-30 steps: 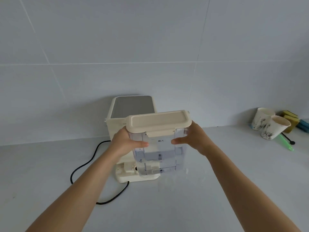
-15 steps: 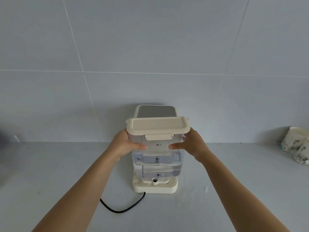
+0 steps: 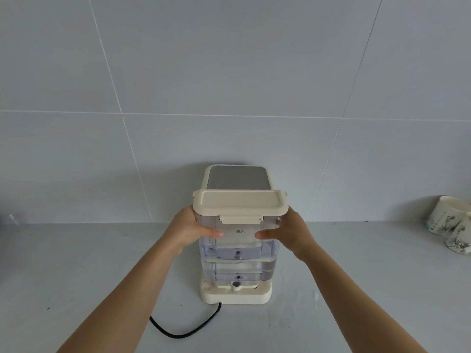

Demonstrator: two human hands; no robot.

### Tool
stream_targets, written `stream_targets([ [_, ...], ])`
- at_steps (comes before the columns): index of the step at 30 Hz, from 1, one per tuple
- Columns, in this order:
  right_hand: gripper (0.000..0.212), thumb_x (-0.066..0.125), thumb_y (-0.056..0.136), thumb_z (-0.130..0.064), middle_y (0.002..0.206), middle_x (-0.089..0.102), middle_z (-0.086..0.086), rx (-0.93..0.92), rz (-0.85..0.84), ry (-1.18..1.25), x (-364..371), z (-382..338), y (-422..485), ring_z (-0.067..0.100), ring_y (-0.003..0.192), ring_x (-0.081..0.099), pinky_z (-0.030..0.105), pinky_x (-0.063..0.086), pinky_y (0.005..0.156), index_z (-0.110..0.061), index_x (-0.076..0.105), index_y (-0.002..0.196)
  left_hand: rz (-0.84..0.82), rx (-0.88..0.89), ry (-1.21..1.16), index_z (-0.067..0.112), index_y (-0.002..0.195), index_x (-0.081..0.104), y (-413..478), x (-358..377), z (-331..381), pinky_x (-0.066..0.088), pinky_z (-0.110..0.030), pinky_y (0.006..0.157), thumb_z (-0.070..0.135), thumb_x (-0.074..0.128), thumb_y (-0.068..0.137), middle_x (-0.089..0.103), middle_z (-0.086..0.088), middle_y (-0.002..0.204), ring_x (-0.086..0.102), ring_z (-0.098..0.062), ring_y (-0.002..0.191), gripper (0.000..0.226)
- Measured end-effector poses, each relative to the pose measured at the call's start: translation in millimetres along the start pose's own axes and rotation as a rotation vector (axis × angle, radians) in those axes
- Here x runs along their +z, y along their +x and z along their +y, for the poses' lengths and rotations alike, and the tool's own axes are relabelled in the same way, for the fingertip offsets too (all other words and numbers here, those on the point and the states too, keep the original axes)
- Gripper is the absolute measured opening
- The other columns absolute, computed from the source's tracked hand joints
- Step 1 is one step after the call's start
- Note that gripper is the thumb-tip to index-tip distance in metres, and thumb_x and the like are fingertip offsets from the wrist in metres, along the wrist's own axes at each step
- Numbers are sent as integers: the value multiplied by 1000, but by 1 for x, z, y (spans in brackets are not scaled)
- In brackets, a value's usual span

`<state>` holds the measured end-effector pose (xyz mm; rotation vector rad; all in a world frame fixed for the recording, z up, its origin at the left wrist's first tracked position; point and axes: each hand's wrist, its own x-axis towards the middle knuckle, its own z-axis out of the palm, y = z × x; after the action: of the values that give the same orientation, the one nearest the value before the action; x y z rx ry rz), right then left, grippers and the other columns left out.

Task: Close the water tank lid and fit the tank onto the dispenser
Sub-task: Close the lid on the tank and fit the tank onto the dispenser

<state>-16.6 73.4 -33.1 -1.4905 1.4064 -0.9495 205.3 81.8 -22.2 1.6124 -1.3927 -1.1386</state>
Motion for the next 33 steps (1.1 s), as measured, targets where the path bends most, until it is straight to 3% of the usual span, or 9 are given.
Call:
stream_targets([
  [10,76,84,56,-4,113,58,-2,13,-2,9,5,12,-2,21,111,53,33,45,93,-17,48,123,-1,19,24,10,119,60,6,2,-12,43,-39,104,0,84,56,66,-6,120,56,-23,117,68],
  [16,81,85,53,-6,120,61,0,23,2,-6,7,22,0,23,115,54,38,46,98,-19,48,124,-12,25,-13,12,115,61,8,5,-21,43,-37,103,-4,84,54,67,-6,118,58,-23,116,67],
  [21,83,86,51,-7,120,62,0,30,6,-24,9,28,0,23,115,54,40,46,99,-21,49,124,-26,49,-4,19,109,58,7,7,-25,38,-24,88,-5,82,57,65,0,107,55,-16,106,62],
  [27,78,85,54,-7,117,62,0,12,6,-46,11,31,-1,22,112,56,33,46,93,-19,49,122,-14,45,30,11,119,58,9,8,-32,40,-26,90,-2,83,56,66,-4,116,55,-20,113,70],
  [33,81,86,55,-9,121,61,0,30,-2,-56,12,33,0,22,114,54,35,46,96,-20,47,125,-20,30,58,12,119,58,11,7,-35,42,-30,97,1,85,54,66,-5,120,55,-22,117,71],
])
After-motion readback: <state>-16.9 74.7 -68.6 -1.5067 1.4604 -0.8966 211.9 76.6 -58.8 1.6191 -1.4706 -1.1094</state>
